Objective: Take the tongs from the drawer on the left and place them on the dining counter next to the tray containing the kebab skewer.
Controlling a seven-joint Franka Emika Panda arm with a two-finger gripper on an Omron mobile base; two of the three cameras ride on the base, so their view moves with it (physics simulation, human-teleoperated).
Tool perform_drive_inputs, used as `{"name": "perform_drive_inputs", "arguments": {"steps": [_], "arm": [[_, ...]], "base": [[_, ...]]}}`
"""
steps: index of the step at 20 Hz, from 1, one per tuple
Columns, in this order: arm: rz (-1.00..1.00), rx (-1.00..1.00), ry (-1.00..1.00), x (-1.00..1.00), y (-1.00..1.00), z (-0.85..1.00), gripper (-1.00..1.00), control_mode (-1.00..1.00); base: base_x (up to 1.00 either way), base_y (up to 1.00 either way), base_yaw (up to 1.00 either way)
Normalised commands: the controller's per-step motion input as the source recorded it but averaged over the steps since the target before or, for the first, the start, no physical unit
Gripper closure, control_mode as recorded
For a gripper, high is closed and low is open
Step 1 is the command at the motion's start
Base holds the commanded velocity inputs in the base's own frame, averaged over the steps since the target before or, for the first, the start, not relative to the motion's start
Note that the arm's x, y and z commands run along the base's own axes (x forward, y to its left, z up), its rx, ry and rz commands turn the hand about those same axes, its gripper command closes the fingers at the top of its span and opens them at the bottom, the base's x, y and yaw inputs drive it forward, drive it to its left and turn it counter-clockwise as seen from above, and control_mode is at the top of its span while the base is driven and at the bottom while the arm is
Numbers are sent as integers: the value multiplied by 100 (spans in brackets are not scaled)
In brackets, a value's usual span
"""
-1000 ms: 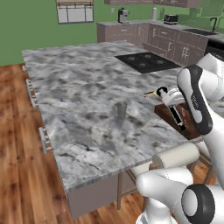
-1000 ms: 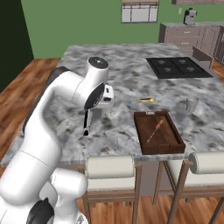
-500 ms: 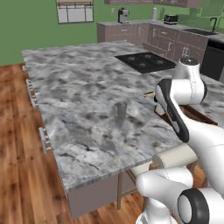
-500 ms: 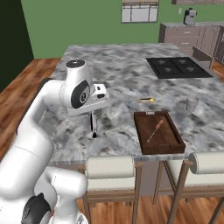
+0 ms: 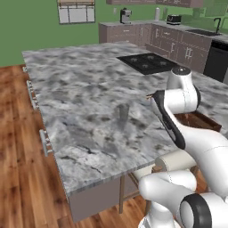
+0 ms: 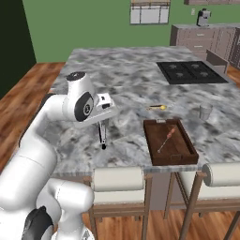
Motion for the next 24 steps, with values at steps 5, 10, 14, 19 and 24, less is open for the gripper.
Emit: {"name": "perform_drive_inputs", "arguments": {"steps": [5, 10, 14, 19, 24], "arm": [[0, 0, 1, 71, -1, -19, 100, -100], [0, 0, 7, 73, -22, -19, 100, -100], [0, 0, 9, 59, -50, -22, 100, -100], [0, 0, 9, 48, -37, -25, 100, -100], [-1, 1, 10, 12, -4, -11, 100, -100]], "base": [[0, 0, 0], [0, 0, 0], [0, 0, 0], [0, 0, 0], [0, 0, 0]]}}
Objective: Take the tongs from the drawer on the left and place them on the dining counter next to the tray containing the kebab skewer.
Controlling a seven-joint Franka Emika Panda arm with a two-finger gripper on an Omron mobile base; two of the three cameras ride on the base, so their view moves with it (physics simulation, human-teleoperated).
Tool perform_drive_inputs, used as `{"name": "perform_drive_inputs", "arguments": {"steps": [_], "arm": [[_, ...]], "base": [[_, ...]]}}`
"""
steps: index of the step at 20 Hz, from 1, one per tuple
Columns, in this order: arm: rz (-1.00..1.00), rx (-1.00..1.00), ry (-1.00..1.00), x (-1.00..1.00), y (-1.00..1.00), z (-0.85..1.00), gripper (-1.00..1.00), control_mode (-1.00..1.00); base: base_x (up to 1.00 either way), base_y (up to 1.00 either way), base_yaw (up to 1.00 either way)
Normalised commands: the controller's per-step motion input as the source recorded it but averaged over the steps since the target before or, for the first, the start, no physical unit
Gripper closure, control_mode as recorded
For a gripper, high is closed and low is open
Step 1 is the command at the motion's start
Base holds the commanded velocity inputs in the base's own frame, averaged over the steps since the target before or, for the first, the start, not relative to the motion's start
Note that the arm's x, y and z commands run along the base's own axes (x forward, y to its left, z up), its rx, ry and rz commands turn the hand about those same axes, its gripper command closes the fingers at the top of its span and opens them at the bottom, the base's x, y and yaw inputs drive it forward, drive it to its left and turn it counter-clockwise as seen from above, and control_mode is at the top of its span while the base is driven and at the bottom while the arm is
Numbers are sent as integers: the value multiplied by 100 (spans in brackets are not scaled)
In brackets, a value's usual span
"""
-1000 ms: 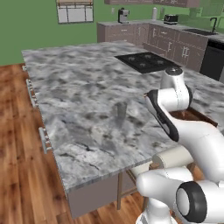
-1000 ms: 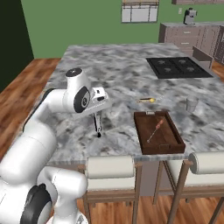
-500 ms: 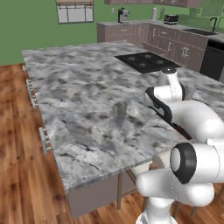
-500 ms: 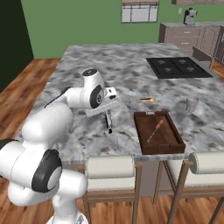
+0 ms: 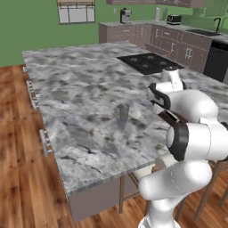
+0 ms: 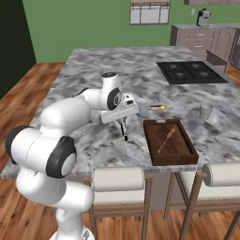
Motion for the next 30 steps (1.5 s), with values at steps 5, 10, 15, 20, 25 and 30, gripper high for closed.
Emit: {"name": "perform_drive_inputs", "arguments": {"steps": [5, 10, 15, 20, 25, 30], "arm": [[-4, 0, 15, 0, 0, -32, 100, -100], [-2, 2, 12, 3, -20, -34, 100, -100], [-2, 2, 6, 9, -29, -34, 100, -100], [-4, 5, 5, 7, -34, -35, 100, -100], [-6, 7, 6, 3, -10, -32, 100, -100], [-7, 11, 3, 5, 2, -19, 100, -100]], "base": [[0, 0, 0], [0, 0, 0], [0, 0, 0], [0, 0, 0], [0, 0, 0], [0, 0, 0]]}}
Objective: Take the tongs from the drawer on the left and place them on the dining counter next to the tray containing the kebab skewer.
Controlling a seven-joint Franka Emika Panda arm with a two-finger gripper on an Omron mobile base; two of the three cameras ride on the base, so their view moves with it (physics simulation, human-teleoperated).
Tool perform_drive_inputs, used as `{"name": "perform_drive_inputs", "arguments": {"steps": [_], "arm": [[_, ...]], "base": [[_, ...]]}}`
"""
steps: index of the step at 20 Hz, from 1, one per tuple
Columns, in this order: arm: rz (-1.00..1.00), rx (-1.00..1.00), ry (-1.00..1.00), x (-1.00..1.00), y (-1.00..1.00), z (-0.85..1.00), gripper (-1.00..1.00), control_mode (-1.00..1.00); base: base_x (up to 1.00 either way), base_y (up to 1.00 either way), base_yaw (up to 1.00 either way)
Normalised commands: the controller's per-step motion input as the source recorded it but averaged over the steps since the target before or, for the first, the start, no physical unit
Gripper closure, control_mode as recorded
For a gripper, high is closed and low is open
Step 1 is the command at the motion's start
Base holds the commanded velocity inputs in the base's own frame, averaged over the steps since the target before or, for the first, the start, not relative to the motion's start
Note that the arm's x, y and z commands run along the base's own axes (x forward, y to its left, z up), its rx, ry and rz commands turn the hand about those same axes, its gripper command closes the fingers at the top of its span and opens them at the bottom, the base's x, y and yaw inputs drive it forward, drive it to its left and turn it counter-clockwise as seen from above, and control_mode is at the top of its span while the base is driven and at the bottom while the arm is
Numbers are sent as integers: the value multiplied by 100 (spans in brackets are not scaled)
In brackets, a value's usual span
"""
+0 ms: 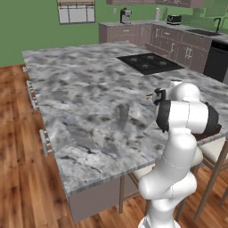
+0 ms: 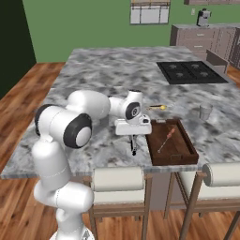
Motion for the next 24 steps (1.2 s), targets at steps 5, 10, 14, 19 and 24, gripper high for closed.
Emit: {"name": "perform_drive_inputs", "arguments": {"steps": [5, 10, 14, 19, 24], "arm": [[-4, 2, 0, 8, 2, -14, 100, -100], [-1, 0, 0, 13, 12, -33, 100, -100], [0, 0, -2, 7, 11, -37, 100, -100], [0, 0, -1, 1, 1, -39, 100, -100], [0, 0, -1, 0, 0, -3, -100, -100]], "base": [[0, 0, 0], [0, 0, 0], [0, 0, 0], [0, 0, 0], [0, 0, 0]]}}
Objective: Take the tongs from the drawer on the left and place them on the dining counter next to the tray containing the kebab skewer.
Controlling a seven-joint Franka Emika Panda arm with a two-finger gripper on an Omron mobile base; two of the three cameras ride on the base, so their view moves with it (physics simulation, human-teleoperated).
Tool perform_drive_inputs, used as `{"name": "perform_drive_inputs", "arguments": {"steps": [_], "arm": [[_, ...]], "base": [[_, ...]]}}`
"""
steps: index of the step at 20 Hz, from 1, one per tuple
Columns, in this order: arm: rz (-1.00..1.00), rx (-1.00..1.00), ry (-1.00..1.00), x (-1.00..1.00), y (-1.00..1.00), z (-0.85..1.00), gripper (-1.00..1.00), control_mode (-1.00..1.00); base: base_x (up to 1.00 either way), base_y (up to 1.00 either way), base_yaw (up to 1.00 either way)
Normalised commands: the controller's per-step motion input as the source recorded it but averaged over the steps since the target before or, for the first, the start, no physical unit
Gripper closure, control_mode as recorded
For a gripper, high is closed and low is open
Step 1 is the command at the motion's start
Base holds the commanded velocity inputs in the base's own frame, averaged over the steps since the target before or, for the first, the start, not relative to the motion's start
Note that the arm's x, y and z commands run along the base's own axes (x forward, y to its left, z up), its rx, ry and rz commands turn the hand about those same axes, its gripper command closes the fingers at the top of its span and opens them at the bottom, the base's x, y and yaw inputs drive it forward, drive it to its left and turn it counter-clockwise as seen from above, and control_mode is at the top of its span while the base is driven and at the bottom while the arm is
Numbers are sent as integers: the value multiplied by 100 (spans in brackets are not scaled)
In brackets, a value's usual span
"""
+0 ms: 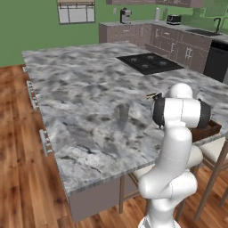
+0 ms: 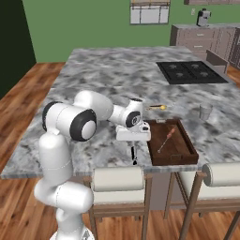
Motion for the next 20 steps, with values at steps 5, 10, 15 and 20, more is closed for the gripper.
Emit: {"name": "perform_drive_inputs", "arguments": {"steps": [5, 10, 15, 20], "arm": [[-1, 3, -2, 0, 0, 14, -100, -100], [-5, 13, -15, -24, 13, 78, -100, -100], [-4, 21, -27, -88, 52, 98, -100, -100], [0, 4, -31, -100, 81, 73, -100, -100]], "base": [[0, 0, 0], [0, 0, 0], [0, 0, 0], [0, 0, 0]]}}
